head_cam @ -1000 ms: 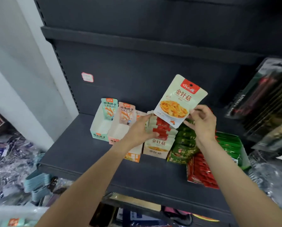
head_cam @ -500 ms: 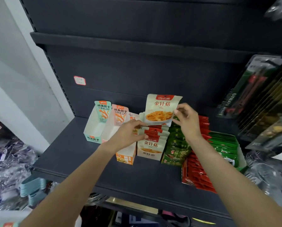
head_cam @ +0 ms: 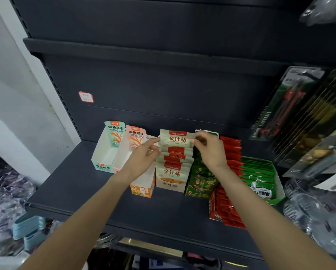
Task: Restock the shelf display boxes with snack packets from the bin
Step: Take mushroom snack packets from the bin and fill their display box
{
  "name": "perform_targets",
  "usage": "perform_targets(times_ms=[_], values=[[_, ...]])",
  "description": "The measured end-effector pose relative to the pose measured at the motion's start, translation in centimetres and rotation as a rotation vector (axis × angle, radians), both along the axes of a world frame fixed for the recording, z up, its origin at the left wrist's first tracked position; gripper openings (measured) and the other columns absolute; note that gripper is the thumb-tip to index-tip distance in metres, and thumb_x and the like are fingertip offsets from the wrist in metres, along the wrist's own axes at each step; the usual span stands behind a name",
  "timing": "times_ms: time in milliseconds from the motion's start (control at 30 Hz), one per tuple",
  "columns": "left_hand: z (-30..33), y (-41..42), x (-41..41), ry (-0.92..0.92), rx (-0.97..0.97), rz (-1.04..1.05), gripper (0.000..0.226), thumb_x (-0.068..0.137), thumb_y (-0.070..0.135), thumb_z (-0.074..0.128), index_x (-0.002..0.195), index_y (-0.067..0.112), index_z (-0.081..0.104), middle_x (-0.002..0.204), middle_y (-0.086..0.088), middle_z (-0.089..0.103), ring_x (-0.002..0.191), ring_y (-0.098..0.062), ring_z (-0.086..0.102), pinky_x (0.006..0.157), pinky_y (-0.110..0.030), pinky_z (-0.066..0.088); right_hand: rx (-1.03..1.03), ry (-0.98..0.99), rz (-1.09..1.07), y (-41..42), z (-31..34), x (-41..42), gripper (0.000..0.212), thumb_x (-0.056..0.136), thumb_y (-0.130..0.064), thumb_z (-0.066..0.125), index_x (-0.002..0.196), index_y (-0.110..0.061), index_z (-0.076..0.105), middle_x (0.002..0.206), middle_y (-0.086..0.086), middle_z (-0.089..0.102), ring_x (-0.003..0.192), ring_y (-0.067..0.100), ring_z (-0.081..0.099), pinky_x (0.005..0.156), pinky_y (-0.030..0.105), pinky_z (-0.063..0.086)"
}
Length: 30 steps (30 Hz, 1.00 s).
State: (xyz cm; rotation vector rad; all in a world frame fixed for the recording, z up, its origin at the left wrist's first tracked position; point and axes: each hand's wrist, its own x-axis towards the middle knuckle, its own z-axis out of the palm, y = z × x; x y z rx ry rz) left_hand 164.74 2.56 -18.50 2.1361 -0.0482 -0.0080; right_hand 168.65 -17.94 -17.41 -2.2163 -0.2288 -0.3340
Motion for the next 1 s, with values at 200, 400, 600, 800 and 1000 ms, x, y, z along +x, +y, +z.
perform_targets(times_ms=[200, 400, 600, 800, 1000], values=[[0.2, -0.1, -0.4, 0.012, 0.01, 0.017, 0.035, 0.098, 0.022, 0.046, 0.133, 0.023, 0.046, 0.116, 0.005, 0.059, 0.114, -0.012, 0.055, 0.07, -0.002, 0.039, -0.299, 0.166, 0.038, -0.3, -1.6, 0.7, 0.014, 0.094, -0.015, 0.055, 0.095, -0.019, 0.069, 0.095, 0.001, 0.07, 0.08, 0.015, 0.063, 0.073, 0.036, 0.054], [0.6, -0.3, -0.7, 0.008, 0.09, -0.015, 0.034, 0.097, 0.017, 0.047, 0.131, 0.022, 0.05, 0.132, 0.002, 0.053, 0.121, -0.015, 0.051, 0.083, -0.009, 0.039, -0.144, 0.057, 0.034, 0.3, -0.4, 0.1, 0.019, 0.092, -0.019, 0.059, 0.108, -0.013, 0.069, 0.105, -0.004, 0.067, 0.091, 0.005, 0.056, 0.079, 0.02, 0.043], [0.8, -0.8, -1.0, -0.02, 0.18, -0.039, 0.041, 0.094, 0.024, 0.054, 0.134, 0.023, 0.045, 0.136, 0.002, 0.051, 0.124, -0.015, 0.048, 0.09, -0.018, 0.036, -0.208, 0.125, 0.04, 0.4, -0.7, 1.1, 0.019, 0.093, -0.022, 0.058, 0.106, -0.018, 0.071, 0.106, 0.001, 0.07, 0.095, 0.018, 0.064, 0.082, 0.036, 0.053], [1.2, -0.8, -0.7, -0.03, 0.201, 0.015, 0.038, 0.094, 0.021, 0.053, 0.132, 0.02, 0.048, 0.133, 0.0, 0.054, 0.121, -0.016, 0.051, 0.088, -0.019, 0.038, -0.237, 0.141, 0.056, 0.6, 0.4, 1.3, 0.021, 0.093, -0.018, 0.057, 0.112, -0.018, 0.066, 0.111, 0.0, 0.067, 0.102, 0.015, 0.061, 0.085, 0.03, 0.049], [2.5, 0.3, -1.9, -0.209, 0.251, 0.159, 0.028, 0.093, 0.022, 0.054, 0.121, 0.019, 0.056, 0.117, 0.001, 0.063, 0.101, -0.011, 0.058, 0.083, -0.022, 0.047, -0.182, -0.072, 0.049, 2.7, 1.7, -2.4, 0.026, 0.091, -0.02, 0.06, 0.117, -0.018, 0.064, 0.114, -0.001, 0.063, 0.108, 0.014, 0.056, 0.089, 0.022, 0.043]])
